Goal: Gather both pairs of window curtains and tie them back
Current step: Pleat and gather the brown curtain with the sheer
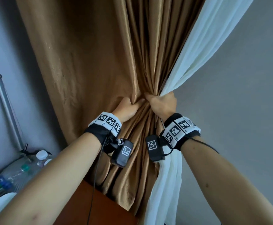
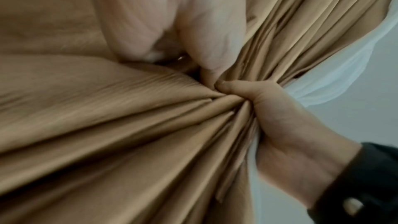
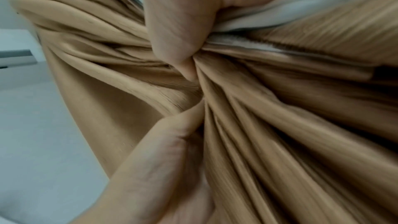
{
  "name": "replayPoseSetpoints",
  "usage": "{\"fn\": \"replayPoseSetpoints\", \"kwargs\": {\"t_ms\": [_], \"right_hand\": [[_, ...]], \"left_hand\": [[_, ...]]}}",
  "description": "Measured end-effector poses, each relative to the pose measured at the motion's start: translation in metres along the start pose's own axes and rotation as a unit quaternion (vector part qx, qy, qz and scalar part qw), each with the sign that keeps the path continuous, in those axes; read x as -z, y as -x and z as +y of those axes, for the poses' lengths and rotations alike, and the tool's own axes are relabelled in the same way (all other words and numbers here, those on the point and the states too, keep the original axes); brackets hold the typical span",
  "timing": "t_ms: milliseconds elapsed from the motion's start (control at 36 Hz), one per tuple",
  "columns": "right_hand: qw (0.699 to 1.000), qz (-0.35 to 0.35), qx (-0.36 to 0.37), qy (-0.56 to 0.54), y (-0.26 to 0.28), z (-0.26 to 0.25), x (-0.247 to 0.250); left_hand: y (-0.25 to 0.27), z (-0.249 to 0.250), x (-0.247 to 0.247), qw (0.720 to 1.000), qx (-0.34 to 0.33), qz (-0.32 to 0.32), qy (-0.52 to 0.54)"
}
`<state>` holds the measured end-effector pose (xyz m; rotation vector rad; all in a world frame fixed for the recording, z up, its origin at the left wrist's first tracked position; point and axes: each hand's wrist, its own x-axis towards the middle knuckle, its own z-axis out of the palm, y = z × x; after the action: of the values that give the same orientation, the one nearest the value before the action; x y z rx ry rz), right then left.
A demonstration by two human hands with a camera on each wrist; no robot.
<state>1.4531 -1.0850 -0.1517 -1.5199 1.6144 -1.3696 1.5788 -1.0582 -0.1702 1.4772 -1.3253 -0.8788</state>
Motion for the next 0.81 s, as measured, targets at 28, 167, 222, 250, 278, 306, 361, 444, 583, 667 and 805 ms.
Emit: {"fn": "replayPoseSetpoints", "kwargs": {"t_ms": [28, 167, 222, 250, 278, 306, 361, 444, 583, 667, 805], "right_hand": [[1.000, 0.000, -0.003, 0.003, 0.000, -0.001, 0.001], [1.000, -0.009, -0.013, 0.001, 0.001, -0.002, 0.006], [1.000, -0.013, -0.011, -0.008, 0.001, -0.002, 0.007], [1.000, -0.017, -0.009, -0.014, 0.000, -0.002, 0.008], [0.999, -0.024, -0.007, -0.021, -0.001, -0.001, 0.008], [0.999, -0.032, -0.008, -0.026, -0.001, -0.001, 0.009], [0.998, -0.053, -0.011, -0.041, -0.002, -0.001, 0.009], [0.994, -0.083, -0.010, -0.067, -0.003, -0.001, 0.010], [0.988, -0.115, -0.013, -0.102, -0.008, 0.002, 0.014], [0.987, -0.115, -0.009, -0.116, -0.013, 0.006, 0.015], [0.993, -0.073, -0.005, -0.091, -0.019, 0.008, 0.004]], "left_hand": [[-0.003, -0.001, 0.003, 0.999, 0.008, 0.015, -0.028], [-0.010, -0.001, 0.025, 0.989, -0.022, 0.131, -0.071], [-0.017, -0.001, 0.038, 0.978, 0.012, 0.184, -0.098], [-0.020, -0.001, 0.044, 0.978, 0.024, 0.186, -0.087], [-0.025, -0.002, 0.050, 0.982, 0.034, 0.173, -0.061], [-0.029, 0.000, 0.054, 0.988, 0.038, 0.147, -0.030], [-0.036, 0.003, 0.058, 0.995, 0.037, 0.083, 0.043], [-0.041, 0.007, 0.050, 0.990, 0.054, 0.002, 0.129], [-0.040, 0.011, 0.035, 0.982, 0.031, -0.084, 0.167], [-0.041, 0.012, 0.032, 0.982, 0.028, -0.074, 0.169], [-0.041, 0.014, 0.024, 0.985, -0.003, 0.008, 0.172]]}}
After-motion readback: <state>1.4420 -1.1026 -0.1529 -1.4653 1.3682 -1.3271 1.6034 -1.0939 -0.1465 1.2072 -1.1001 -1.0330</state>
